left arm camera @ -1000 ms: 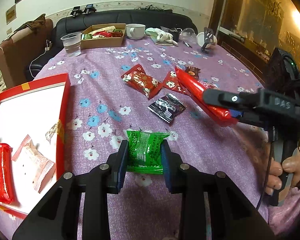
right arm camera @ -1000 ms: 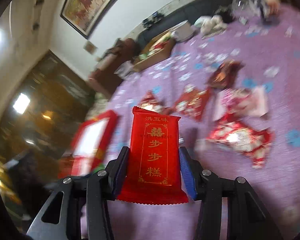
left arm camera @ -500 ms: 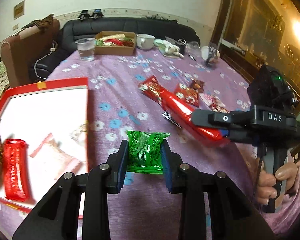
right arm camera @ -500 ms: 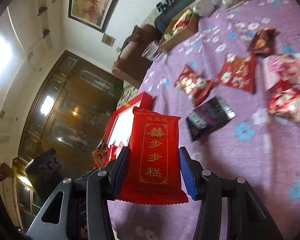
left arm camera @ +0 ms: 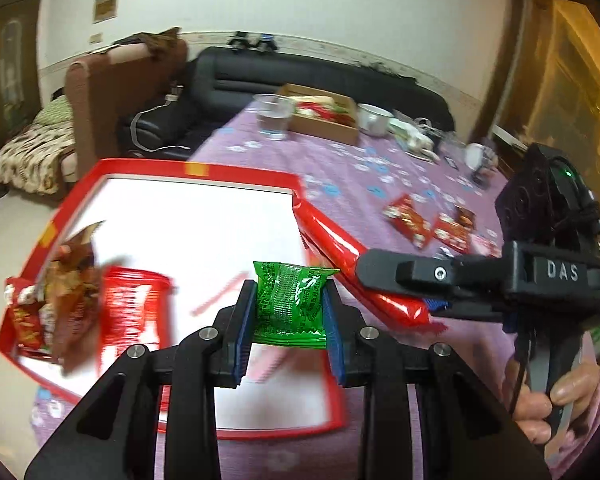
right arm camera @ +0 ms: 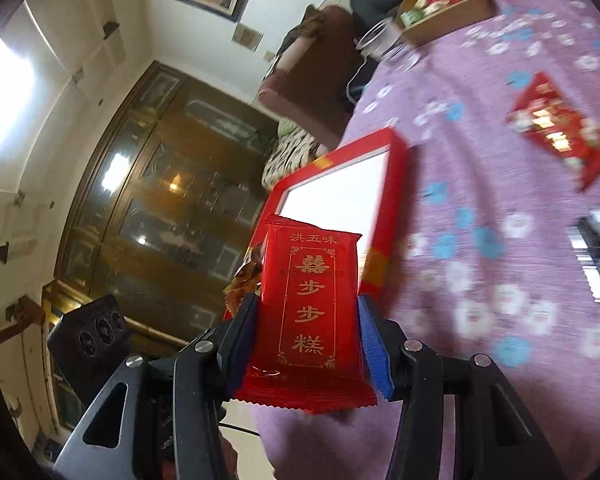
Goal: Organize snacks
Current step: 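Carry the red and green packets onto the tray and open both tools, then move both open tools back over the remaining snacks on the table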
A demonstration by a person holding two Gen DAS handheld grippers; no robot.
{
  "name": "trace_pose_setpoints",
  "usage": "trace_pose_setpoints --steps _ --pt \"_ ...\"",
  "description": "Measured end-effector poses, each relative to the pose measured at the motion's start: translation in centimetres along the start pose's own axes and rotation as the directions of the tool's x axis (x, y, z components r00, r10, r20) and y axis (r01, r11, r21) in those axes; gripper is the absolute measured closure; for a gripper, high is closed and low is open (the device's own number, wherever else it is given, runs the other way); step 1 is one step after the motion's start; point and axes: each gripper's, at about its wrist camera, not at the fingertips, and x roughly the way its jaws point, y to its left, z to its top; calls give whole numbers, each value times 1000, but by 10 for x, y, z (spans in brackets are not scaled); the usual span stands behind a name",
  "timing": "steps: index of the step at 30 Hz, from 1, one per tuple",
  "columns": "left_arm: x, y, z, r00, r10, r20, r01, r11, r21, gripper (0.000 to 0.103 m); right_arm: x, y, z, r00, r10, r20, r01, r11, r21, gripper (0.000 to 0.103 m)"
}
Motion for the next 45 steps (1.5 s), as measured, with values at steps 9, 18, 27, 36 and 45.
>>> trace_pose_setpoints --steps 9,18,27,36,45 --pt "16 39 -4 996 77 -38 -80 994 -73 74 57 14 5 994 -97 -41 95 994 -60 51" --pt "7 47 -2 988 157 10 -155 983 -95 49 40 17 8 988 -149 41 153 981 -119 49" --pt "6 5 -4 997 81 8 -81 997 19 49 -54 -18 12 943 -261 207 275 960 -43 46" --pt "19 -71 -6 997 -35 -68 48 978 204 39 -191 -72 2 805 -492 331 504 862 55 41" --pt "53 -149 11 988 -88 -126 133 899 417 39 -203 -103 -7 767 -592 245 633 760 -144 36"
